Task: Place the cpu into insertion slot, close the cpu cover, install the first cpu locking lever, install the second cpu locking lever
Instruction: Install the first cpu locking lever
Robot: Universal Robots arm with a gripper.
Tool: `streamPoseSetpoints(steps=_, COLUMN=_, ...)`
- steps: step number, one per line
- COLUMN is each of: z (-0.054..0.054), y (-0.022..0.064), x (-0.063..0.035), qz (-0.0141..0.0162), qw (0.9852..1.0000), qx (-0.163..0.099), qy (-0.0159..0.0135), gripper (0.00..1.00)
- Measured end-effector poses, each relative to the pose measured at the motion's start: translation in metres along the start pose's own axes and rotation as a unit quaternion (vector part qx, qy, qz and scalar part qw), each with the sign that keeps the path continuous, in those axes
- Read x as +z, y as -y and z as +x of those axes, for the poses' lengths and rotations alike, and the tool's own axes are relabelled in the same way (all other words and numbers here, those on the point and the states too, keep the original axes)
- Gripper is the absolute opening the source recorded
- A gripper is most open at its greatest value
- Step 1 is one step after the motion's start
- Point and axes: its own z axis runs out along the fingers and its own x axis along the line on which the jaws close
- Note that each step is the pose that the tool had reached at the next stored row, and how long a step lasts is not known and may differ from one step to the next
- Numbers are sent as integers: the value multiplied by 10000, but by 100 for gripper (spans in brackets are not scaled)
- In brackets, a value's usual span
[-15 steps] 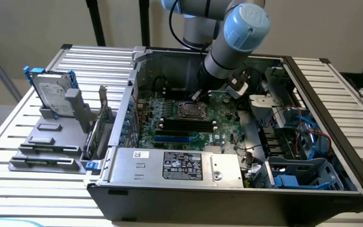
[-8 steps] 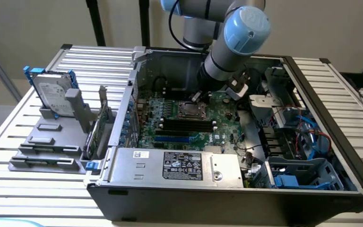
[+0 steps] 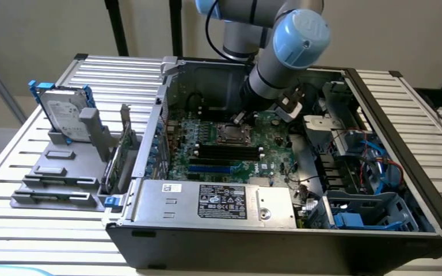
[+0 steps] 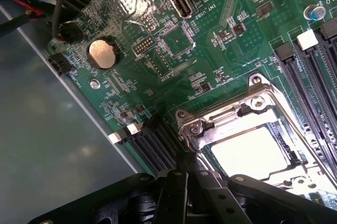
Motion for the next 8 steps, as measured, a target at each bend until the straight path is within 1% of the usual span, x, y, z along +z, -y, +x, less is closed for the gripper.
streamPoseSetpoints(steps=6, z=-4, y=-10, x=3, qz=16, qw=10000, qx=-59, qy=0, gripper=11)
streamPoseSetpoints(steps=8, z=-5, y=-12, x=5, qz=27, qw=10000, qx=-90, qy=-6, gripper=11)
